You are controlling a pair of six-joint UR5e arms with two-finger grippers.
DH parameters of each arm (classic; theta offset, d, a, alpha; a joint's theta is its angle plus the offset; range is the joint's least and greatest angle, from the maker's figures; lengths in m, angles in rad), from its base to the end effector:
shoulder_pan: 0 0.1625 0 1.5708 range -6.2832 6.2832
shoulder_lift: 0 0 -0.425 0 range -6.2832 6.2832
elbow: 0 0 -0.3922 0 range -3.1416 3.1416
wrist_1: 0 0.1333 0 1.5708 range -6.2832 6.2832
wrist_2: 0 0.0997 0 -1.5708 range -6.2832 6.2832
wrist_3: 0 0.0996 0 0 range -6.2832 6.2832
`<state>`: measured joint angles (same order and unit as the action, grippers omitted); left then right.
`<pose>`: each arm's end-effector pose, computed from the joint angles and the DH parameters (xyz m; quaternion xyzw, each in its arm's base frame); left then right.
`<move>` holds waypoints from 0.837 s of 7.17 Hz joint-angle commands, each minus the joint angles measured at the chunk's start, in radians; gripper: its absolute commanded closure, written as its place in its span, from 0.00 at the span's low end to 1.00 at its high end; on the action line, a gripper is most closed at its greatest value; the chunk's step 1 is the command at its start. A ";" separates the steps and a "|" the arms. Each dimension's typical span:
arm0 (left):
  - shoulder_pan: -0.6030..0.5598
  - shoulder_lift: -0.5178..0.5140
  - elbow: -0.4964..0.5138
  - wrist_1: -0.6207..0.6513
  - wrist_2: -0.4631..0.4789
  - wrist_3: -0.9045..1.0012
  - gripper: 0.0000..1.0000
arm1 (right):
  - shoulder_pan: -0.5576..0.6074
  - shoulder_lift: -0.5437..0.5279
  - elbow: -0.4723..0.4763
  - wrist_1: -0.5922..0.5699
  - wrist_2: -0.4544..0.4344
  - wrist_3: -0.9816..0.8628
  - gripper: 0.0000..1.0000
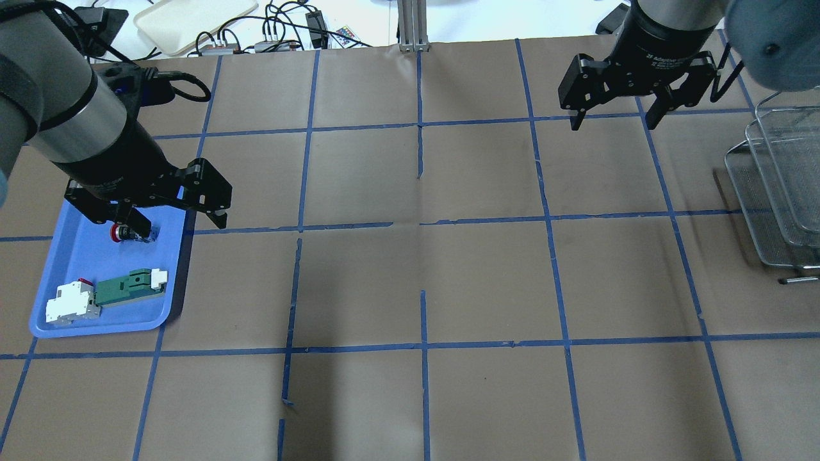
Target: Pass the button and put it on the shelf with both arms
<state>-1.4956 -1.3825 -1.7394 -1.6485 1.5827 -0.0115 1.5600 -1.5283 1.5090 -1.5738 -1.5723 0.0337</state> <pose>-0.1012 -0.4151 0.4825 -0.0431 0.9986 0.0292 0.0050 0.1276 -0.5135 0.4973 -0.0223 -0.9997 0.0112 0.0006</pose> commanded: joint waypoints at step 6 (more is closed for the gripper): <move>0.002 0.000 0.004 -0.001 -0.012 0.001 0.00 | 0.000 0.000 0.008 -0.005 -0.005 -0.002 0.00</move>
<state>-1.4947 -1.3821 -1.7363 -1.6496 1.5717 -0.0109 1.5600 -1.5278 1.5159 -1.5790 -1.5768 0.0334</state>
